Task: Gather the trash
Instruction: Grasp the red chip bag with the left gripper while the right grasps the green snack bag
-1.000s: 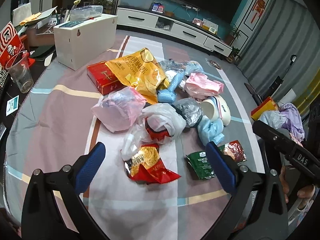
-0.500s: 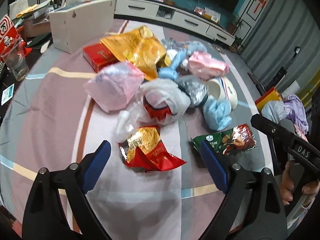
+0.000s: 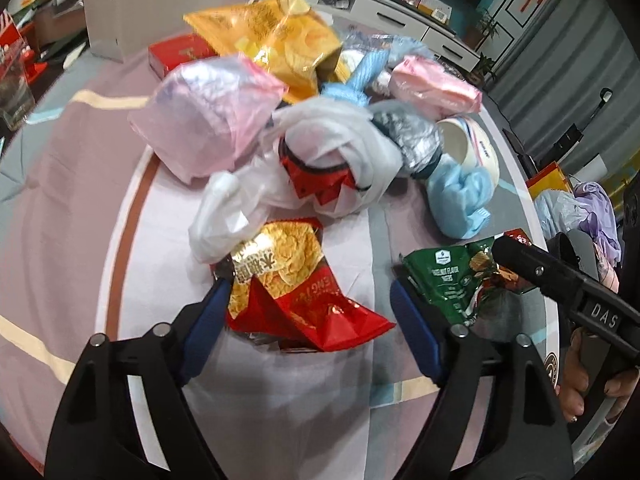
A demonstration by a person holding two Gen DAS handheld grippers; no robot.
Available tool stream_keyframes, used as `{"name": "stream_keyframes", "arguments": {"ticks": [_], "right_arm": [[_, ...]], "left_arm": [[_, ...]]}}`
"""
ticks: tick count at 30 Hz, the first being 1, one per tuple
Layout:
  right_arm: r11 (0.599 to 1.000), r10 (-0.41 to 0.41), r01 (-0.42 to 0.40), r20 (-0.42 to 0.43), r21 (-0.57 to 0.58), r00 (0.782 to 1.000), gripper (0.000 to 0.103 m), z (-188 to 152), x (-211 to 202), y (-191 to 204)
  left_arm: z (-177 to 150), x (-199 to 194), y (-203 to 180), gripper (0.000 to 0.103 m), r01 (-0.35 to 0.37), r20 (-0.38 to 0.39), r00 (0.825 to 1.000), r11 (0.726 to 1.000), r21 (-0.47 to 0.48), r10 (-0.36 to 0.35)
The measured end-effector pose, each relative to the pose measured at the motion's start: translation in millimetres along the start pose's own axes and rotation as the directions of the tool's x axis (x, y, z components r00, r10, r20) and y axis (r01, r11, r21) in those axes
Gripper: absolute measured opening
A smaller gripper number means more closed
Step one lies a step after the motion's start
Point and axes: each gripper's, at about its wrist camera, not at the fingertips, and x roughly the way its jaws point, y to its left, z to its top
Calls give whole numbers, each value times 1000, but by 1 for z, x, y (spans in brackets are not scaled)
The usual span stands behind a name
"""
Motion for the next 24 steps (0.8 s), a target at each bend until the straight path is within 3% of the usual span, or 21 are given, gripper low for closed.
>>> {"name": "stream_keyframes", "arguments": {"ticks": [1,5,7,9,11,13,17,24], "right_arm": [[1000,-3,3,-6,-4,1000,71,-1,2,1],[1000,-13,12,-24,-20,1000,59,-3,9,3],[1000,-7,7,-28,-27,1000,53,-4,10,4],[999,-9,8,-24,-43,1000,48,-5,8,6],[998,-4,3,-22,-55,1000,35,-5,6,8],[998,-4,3,-11,-66,1000,33,-5,1,10],[998,32,-29,42,-62,999,31,-2,-23,8],[1000,-3,3,221,0,975,31,5,-86,-22]], "left_arm": [[0,0,-1,71,-14,8,1000,1000,11,14],[-1,1,2,66,14,29,999,1000,-7,-14],[-1,1,3,52,41,27,999,999,-8,-41],[-4,-1,1,49,40,38,998,999,-4,-40],[-4,-4,-2,45,27,58,998,1000,6,-28],[-6,-11,-7,45,23,76,997,1000,15,-24],[-5,-32,-18,44,86,99,991,996,23,-87],[0,-73,-68,44,152,176,970,983,104,-169]]}}
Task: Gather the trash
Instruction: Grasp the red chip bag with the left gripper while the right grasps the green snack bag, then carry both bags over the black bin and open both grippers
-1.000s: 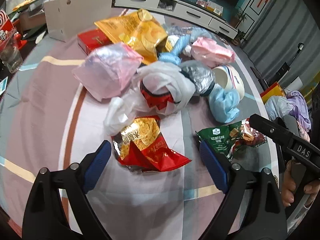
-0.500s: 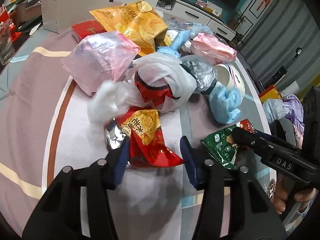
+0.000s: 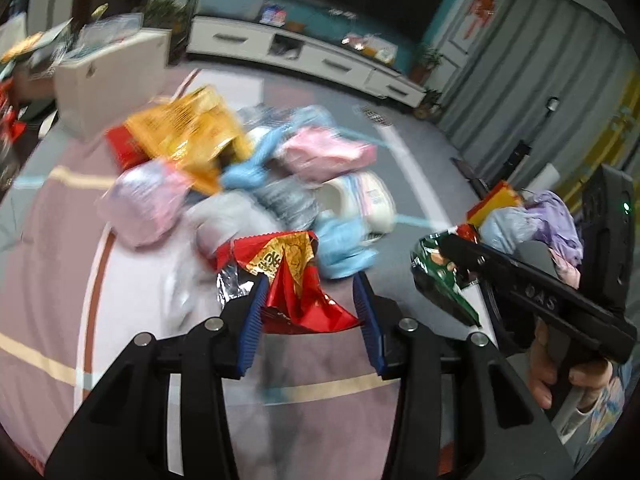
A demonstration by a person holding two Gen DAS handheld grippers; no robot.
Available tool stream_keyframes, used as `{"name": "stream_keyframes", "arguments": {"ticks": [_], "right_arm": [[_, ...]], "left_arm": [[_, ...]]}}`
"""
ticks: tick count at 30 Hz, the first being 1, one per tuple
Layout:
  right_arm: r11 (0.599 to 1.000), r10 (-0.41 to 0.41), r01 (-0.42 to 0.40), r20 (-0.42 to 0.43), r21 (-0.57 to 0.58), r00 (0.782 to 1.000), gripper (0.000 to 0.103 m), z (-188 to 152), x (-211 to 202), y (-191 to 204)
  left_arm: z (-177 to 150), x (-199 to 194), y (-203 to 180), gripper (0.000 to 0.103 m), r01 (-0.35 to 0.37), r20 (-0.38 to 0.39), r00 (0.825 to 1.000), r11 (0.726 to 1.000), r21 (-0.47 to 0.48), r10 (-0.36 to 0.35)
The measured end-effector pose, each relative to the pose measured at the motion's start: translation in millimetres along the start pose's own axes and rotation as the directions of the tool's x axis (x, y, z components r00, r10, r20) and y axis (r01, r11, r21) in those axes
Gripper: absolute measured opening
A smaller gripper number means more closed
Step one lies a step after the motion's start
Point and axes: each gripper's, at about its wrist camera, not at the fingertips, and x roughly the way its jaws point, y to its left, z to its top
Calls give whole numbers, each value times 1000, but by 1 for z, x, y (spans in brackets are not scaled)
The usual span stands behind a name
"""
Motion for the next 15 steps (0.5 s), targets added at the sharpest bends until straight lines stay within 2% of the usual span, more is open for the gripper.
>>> {"name": "stream_keyframes", "arguments": {"ticks": [4,7,12,15], "right_arm": [[996,-65,59,91,60,994,31,10,-31,-31],[987,-145,133,147,89,979,31,12,-53,-52],[956,-262,226,195,186,945,31,9,-82,-98],[915,-363,310,191,257,912,31,4,-94,-128]], "left_arm": [[7,1,-44,44,56,31,998,997,47,-58],[9,2,-80,44,116,37,992,989,96,-120],[7,15,-144,44,165,43,983,967,193,-176],[4,36,-184,44,234,-9,971,945,227,-238]]}}
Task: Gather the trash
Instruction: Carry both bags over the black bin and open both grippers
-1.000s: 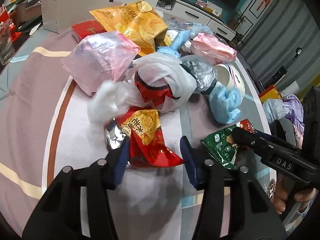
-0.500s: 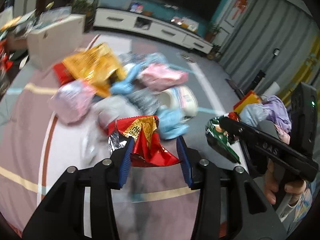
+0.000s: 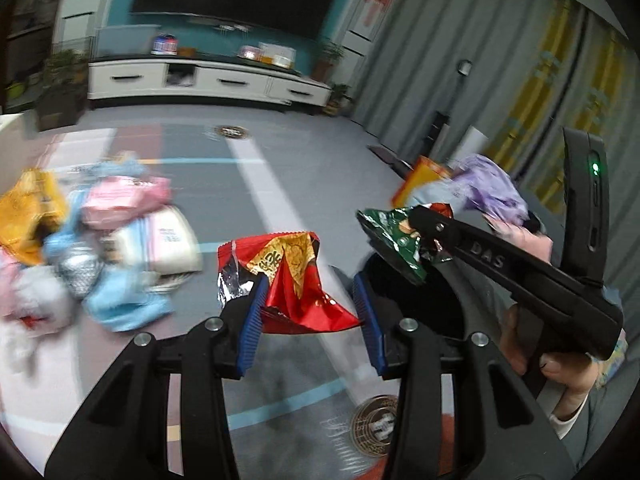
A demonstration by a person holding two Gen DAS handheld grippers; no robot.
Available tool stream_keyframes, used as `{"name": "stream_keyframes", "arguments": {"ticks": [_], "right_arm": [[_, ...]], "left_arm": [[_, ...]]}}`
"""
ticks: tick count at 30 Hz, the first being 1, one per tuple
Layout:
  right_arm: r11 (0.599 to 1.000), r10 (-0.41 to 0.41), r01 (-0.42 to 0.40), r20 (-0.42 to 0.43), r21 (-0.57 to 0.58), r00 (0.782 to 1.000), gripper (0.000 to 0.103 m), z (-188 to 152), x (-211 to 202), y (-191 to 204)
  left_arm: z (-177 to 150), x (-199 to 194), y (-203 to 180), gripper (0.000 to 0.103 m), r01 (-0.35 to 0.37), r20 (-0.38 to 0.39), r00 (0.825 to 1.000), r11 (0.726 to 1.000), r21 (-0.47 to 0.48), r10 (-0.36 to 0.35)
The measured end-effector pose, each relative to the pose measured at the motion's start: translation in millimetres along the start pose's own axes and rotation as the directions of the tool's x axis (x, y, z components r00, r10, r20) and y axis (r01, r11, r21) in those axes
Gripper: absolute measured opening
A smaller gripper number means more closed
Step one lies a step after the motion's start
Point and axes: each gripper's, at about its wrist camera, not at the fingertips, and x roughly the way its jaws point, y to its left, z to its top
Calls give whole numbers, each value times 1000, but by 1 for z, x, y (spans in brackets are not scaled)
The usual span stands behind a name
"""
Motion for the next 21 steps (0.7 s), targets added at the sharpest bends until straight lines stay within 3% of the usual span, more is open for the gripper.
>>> {"name": "stream_keyframes", "arguments": {"ticks": [6,14,21], "right_arm": [[985,-124,129,-53,117,991,32,-1,15,-61],[939,-177,225,-195,261,965,32,-20,46,-132],[902,-179,280,-304,328,936,33,-36,71,-162]], "left_arm": [[-1,55,-47,44,84,-75,994,996,42,-80],[-11,119,-78,45,179,-217,962,983,35,-167],[-23,157,-90,45,191,-301,938,981,44,-169]]}}
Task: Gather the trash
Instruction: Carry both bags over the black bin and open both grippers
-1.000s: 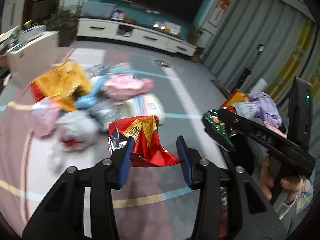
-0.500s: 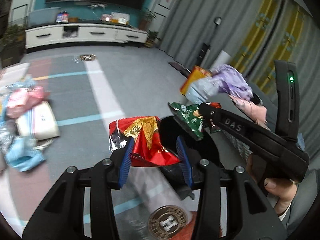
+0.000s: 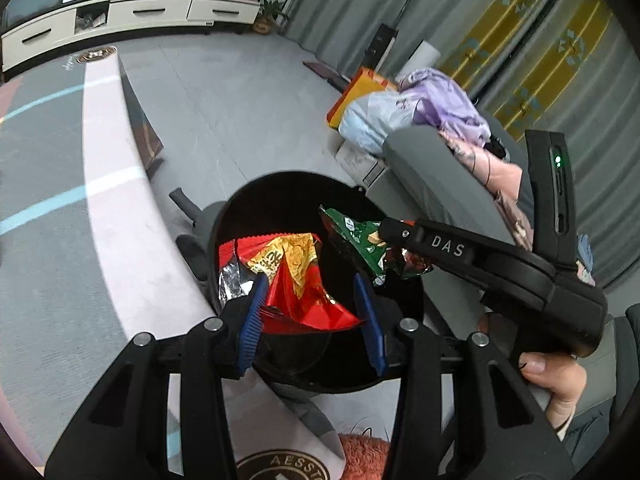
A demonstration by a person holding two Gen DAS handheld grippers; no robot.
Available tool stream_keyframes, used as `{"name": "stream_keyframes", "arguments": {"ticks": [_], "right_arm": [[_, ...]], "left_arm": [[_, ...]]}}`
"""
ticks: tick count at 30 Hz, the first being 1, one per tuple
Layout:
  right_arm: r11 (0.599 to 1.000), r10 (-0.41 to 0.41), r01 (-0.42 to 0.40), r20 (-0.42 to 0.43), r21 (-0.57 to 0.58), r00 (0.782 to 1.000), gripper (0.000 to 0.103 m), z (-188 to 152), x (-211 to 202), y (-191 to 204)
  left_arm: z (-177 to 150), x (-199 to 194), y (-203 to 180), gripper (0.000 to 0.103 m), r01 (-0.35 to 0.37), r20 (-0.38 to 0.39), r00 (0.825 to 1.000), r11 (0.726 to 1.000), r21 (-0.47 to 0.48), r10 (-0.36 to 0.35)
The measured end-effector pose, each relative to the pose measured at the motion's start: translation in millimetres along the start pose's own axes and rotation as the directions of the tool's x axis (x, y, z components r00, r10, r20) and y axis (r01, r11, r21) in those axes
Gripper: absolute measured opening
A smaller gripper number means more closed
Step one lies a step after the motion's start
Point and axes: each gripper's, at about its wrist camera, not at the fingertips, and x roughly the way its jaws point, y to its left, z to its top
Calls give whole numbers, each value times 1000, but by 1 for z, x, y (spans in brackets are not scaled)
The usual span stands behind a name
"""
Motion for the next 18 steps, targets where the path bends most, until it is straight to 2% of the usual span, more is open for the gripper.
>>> {"name": "stream_keyframes", "arguments": {"ticks": [6,9,11,13,16,18], "right_arm": [[999,-49,49,-41,6,998,34,-1,12,-3],[999,-54,54,-48,-2,997,35,-1,13,-2],[998,-55,55,-51,1,997,49,-1,11,-2],[999,-40,40,-41,3,998,52,2,9,-2],[1000,-28,28,-16,3,999,68,1,2,0],[1000,-30,30,2,-7,1000,70,1,-3,3]], "left_arm": [[-3,24,0,46,7,-49,999,1000,-13,-8],[-4,29,-1,54,11,-60,998,1000,-18,-12],[-4,25,-1,57,0,-47,999,1000,-14,0],[-4,21,-1,66,9,-35,999,1000,-16,-9],[-4,10,2,76,19,-10,1000,1000,-23,-19],[-3,-2,5,83,18,13,1000,1000,-26,-18]]}}
